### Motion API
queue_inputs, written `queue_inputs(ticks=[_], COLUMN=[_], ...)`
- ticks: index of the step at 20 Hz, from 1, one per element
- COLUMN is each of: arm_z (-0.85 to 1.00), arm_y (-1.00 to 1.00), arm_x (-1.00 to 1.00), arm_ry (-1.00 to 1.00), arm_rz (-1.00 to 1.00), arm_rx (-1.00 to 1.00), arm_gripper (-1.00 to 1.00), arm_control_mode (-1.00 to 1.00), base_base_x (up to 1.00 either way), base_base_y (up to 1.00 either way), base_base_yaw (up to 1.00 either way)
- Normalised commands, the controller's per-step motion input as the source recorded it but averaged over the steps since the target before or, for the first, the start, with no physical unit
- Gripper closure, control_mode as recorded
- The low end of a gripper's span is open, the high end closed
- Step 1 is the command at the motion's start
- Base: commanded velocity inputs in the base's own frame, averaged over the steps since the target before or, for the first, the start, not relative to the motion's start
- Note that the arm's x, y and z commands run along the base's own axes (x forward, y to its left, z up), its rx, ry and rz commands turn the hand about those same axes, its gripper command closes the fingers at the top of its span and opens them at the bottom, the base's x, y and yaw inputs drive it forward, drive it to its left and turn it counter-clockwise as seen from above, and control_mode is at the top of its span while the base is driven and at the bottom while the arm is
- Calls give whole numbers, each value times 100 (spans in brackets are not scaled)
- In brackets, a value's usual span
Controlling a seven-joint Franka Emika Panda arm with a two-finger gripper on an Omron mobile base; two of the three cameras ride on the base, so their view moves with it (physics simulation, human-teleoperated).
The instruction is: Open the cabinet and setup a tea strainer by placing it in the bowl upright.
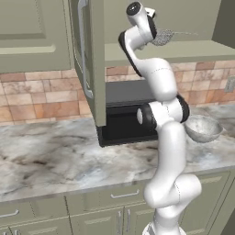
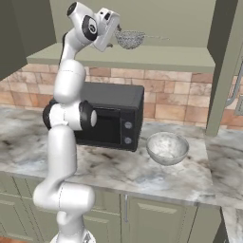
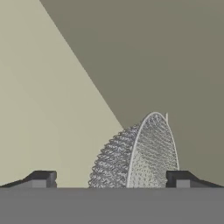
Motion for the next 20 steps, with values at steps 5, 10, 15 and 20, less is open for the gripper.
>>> queue_inputs(ticks=[5, 10, 15, 20], arm_z=[0, 0, 0, 0], arm_y=[-18, -28, -11, -1], arm_x=[0, 0, 1, 0], arm_ry=[0, 0, 0, 0], arm_rz=[-4, -1, 0, 0], arm_rx=[0, 0, 0, 0], arm_gripper=[-100, -100, -100, -100], arm_control_mode=[-100, -100, -100, -100], base_base_x=[0, 0, 0, 0], base_base_y=[0, 0, 0, 0], base_base_yaw=[0, 0, 0, 0])
